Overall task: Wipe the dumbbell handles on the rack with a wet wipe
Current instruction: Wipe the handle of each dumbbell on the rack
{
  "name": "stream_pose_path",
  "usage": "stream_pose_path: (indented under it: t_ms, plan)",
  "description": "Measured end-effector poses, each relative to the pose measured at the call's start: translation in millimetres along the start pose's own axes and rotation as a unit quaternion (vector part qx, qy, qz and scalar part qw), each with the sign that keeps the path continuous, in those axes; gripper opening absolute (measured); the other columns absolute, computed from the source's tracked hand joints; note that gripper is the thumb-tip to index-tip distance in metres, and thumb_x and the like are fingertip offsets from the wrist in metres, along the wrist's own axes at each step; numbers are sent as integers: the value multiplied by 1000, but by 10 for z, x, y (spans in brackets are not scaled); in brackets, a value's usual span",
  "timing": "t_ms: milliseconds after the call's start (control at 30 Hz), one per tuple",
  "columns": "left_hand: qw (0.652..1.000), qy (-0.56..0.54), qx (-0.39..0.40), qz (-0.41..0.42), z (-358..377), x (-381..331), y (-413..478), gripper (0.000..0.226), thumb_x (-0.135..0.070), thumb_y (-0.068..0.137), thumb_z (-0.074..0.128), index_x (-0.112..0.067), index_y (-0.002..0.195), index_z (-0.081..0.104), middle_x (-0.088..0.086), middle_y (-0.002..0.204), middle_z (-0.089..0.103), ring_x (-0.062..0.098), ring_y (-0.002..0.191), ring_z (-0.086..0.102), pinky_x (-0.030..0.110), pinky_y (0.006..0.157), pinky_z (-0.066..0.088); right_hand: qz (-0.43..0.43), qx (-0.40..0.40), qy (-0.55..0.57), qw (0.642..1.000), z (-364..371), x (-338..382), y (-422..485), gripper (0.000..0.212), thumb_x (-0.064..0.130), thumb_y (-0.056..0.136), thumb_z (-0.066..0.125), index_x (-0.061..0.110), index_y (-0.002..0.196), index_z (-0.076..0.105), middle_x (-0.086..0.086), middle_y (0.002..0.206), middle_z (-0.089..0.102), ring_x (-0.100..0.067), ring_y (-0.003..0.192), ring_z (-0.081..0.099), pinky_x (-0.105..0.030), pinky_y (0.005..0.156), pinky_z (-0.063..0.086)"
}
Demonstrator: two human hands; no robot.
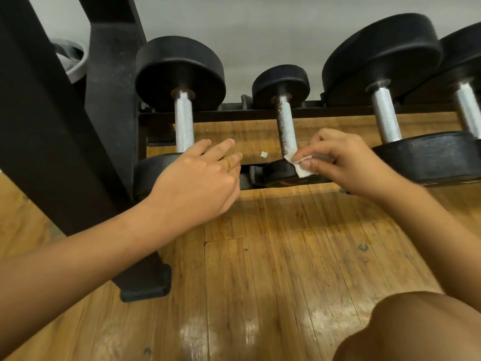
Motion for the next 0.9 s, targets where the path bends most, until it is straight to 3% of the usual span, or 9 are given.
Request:
stream_pose_path:
  t_ms: [100,233,367,533,633,767,900]
  plan:
    - [1000,-2,-11,0,-11,-8,3,55,-33,106,29,-4,125,72,15,138,65,32,139,51,52,109,44,56,-154,-14,986,48,-145,-295,20,18,96,62,15,114,70,6,104,58,-8,94,55,-19,83,44]
    - [1000,-15,-20,1,3,-18,7,54,-33,106,30,-3,125,71,16,137,65,33,138,53,52,109,45,134,-237,18,962,130,-333,-474,15,14,100,57,8,110,66,3,104,60,-13,92,60,-43,83,56]
    - [1000,-18,-20,-5,-11,-44,12,54,-32,106,29,-5,128,70,14,139,64,31,140,51,52,111,43,155,-208,38,965,92,-279,-517,24,30,99,59,15,116,67,6,106,63,-8,96,59,-31,85,51]
    - [997,-71,-5,-18,-54,-18,15,54,-41,105,31,-14,134,67,7,144,62,24,143,49,48,116,40,162,-183,52,968,-25,-234,-476,15,18,94,65,25,108,66,7,99,67,-1,91,61,-27,82,52]
    - [988,-142,-16,-58,-133,84,12,58,-47,105,30,-17,144,60,2,151,56,17,146,44,40,121,27,140,-162,70,974,-170,-131,-257,21,17,95,63,23,115,64,8,106,67,-3,96,63,-27,82,54]
    - [970,-196,-48,-138,-259,430,55,63,-50,105,29,-17,158,37,1,165,34,14,155,24,34,123,11,70,-146,75,984,-339,212,338,38,19,98,59,21,137,58,9,122,62,-4,109,59,-16,87,46]
    - [950,-179,-83,-241,-216,989,151,69,-46,108,38,-14,164,15,5,173,3,17,158,-5,40,124,0,54,-158,120,979,-287,427,1042,38,19,101,57,19,139,59,1,130,64,-6,116,56,-21,100,47]
Point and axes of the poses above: each hand's wrist, its own y-axis towards the middle knuckle, its own z-axis out of the palm, x = y × z, the point moved 7 cm from there along y, towards the middle knuckle
